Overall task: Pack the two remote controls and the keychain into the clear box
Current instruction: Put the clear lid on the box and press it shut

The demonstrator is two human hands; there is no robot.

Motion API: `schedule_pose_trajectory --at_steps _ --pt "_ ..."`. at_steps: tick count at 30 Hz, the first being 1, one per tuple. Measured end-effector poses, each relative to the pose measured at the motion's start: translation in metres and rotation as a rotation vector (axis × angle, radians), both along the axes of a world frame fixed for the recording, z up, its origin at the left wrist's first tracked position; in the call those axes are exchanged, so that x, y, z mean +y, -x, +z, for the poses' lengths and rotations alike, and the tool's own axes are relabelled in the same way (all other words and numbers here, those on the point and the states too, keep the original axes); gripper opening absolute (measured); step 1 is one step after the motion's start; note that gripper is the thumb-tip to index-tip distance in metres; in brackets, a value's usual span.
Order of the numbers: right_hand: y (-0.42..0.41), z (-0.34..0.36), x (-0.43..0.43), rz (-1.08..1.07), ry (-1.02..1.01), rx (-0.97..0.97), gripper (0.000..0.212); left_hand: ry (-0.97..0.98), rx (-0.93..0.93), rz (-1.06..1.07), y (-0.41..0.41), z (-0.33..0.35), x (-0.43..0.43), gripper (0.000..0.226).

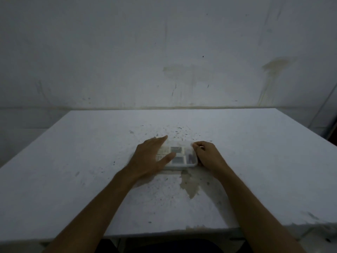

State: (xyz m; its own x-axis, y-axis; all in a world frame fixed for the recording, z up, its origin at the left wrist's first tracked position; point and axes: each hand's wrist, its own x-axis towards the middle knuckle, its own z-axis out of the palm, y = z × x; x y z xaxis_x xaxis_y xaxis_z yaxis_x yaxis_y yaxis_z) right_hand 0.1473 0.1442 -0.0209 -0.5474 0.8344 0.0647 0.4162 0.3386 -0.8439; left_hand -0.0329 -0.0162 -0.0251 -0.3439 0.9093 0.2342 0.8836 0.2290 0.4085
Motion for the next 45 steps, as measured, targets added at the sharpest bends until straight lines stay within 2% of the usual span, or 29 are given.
schedule_pose_trajectory --at_steps 2,5,8,11,13,16,17,19,22,24,27,31,35,38,43,45 --pt "-0.001 0.0 -0.001 0.009 -0.009 0.019 0.034 0.054 0.139 -0.027 0.004 0.005 0.006 0.095" --pt "-0.002 0.001 -0.002 -0.016 -0.017 0.027 0.034 0.078 0.219 -0.012 0.007 0.007 0.01 0.104" --pt "0.003 -0.002 -0.01 -0.08 -0.096 0.008 0.035 -0.034 0.326 0.004 0.003 -0.001 0.006 0.101" --pt "0.008 -0.006 -0.021 -0.156 -0.19 0.003 0.034 -0.112 0.296 -0.002 -0.003 -0.004 0.005 0.094" --pt "0.007 -0.006 -0.023 -0.156 -0.185 0.007 0.033 -0.127 0.063 0.018 -0.006 -0.003 0.004 0.089" --pt "0.002 -0.001 -0.022 -0.083 -0.137 -0.032 0.038 -0.21 -0.554 0.116 -0.007 0.008 0.001 0.082" --pt "0.001 -0.001 -0.023 -0.057 -0.135 -0.053 0.042 -0.212 -0.682 0.146 -0.008 0.01 0.0 0.078" --pt "-0.001 0.001 -0.025 -0.018 -0.14 -0.098 0.044 -0.156 -0.763 0.184 -0.009 0.013 -0.004 0.081" --pt "-0.004 0.003 -0.023 0.008 -0.102 -0.068 0.037 -0.064 -0.68 0.126 -0.002 0.012 -0.015 0.12" --pt "-0.007 0.006 -0.021 -0.01 -0.041 -0.011 0.033 -0.008 -0.6 0.03 0.001 0.013 -0.023 0.134" --pt "-0.011 0.009 -0.011 -0.02 0.036 0.025 0.029 0.05 -0.473 -0.029 0.0 0.011 -0.025 0.134" --pt "-0.011 0.019 0.007 0.023 0.169 0.073 0.027 0.01 -0.421 -0.015 0.006 0.013 -0.011 0.131" --pt "-0.006 0.033 0.038 0.062 0.264 0.097 0.027 0.125 -0.333 -0.082 0.023 0.017 0.016 0.138" --pt "0.0 0.039 0.069 0.059 0.286 0.088 0.023 0.14 -0.357 -0.107 0.03 0.014 0.045 0.127" --pt "0.005 0.032 0.11 0.043 0.344 0.209 0.031 -0.044 -0.451 -0.062 0.038 0.018 0.084 0.112" --pt "0.008 0.019 0.123 -0.021 0.163 0.124 0.033 -0.14 -0.469 -0.052 0.045 0.025 0.093 0.082"
